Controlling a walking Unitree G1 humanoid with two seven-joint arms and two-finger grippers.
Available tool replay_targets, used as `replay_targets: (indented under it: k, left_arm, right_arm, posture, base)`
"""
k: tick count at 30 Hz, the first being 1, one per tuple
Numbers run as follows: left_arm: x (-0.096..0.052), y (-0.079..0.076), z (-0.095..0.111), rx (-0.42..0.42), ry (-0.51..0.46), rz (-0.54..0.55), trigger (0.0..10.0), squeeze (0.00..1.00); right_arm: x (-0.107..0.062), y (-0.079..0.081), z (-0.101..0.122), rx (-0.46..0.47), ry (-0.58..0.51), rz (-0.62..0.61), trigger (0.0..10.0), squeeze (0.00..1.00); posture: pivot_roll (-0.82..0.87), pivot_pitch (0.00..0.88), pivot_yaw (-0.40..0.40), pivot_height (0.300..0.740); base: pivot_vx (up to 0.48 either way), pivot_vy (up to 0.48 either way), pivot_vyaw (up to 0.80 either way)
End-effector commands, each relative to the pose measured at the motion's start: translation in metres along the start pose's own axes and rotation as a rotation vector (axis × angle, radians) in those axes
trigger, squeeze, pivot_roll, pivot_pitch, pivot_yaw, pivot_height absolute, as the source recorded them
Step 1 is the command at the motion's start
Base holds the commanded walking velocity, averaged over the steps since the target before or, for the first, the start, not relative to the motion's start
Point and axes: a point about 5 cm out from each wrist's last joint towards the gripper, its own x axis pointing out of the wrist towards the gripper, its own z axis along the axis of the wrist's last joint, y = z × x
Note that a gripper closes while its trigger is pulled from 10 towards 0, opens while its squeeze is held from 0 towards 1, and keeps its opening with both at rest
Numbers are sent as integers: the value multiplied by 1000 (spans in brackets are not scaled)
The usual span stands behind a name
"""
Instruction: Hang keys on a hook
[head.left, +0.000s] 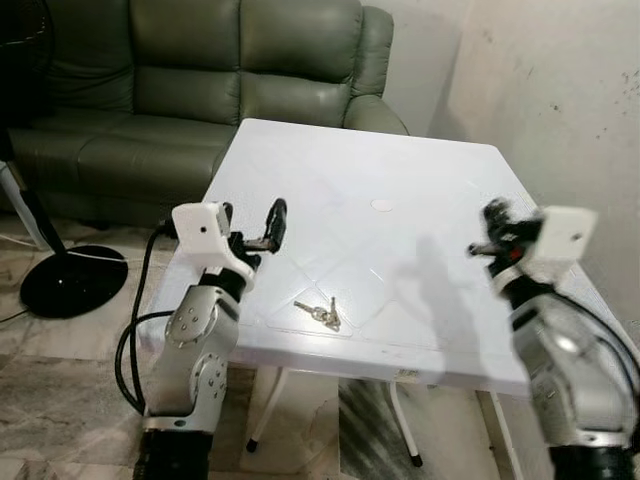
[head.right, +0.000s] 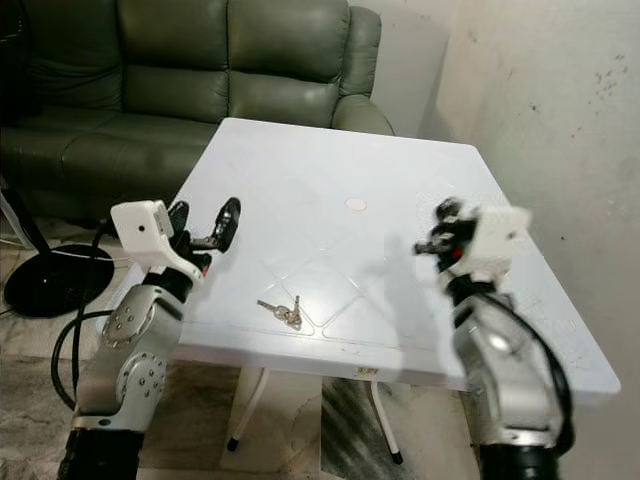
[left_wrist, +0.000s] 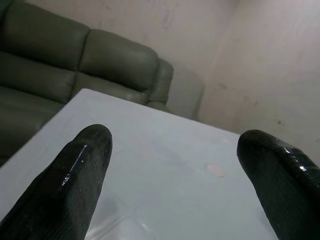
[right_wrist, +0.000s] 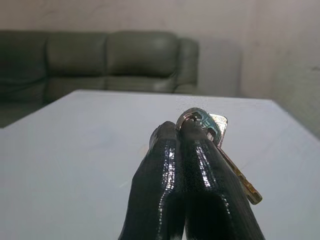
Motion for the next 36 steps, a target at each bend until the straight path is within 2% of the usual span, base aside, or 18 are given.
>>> replay_targets:
  k: [1,4,5,9,11,26,29,36]
  left_arm:
    - [-1,-5,2,11,-8,-27,10000,0]
    - [-3,-4,-4,26,10,-26,10000,0]
    - [-4,-4,-6,28,16,-22,10000,0]
    - [-4,-3,-8,35,21,-22,10000,0]
    - [-4,0,-12,53,31,-18,10000,0]
    - [-4,5,-14,72,26,-10,10000,0]
    - [-4,5,-14,75,26,-8,10000,0]
    - [-4,4,-14,66,21,-4,10000,0]
  right_arm:
    - [-3,3,9,-28,-59,4,10000,0]
    - [-8,7,4,-17,-64,-5,10000,0]
    - [-10,9,-2,-69,-35,-12,10000,0]
    - [-12,9,-7,-50,-17,-30,10000,0]
    - [-12,10,-12,-84,6,-29,10000,0]
    - [-11,16,-16,-107,5,-12,10000,0]
    - [-10,15,-20,-119,36,-17,10000,0]
    - [-10,14,-21,-120,40,-25,10000,0]
  posture:
    - [-16,43,-80,740]
    - [-21,45,-76,740]
    - [-26,46,-73,740]
    - [-27,47,-69,740]
    - [-27,46,-68,740]
    - [-19,47,-61,740]
    - [-16,47,-62,740]
    - [-16,45,-63,740]
  base:
    - [0,0,0]
    - [0,0,0]
    - [0,0,0]
    - [0,0,0]
    - [0,0,0]
    - [0,0,0]
    - [0,0,0]
    - [0,0,-640]
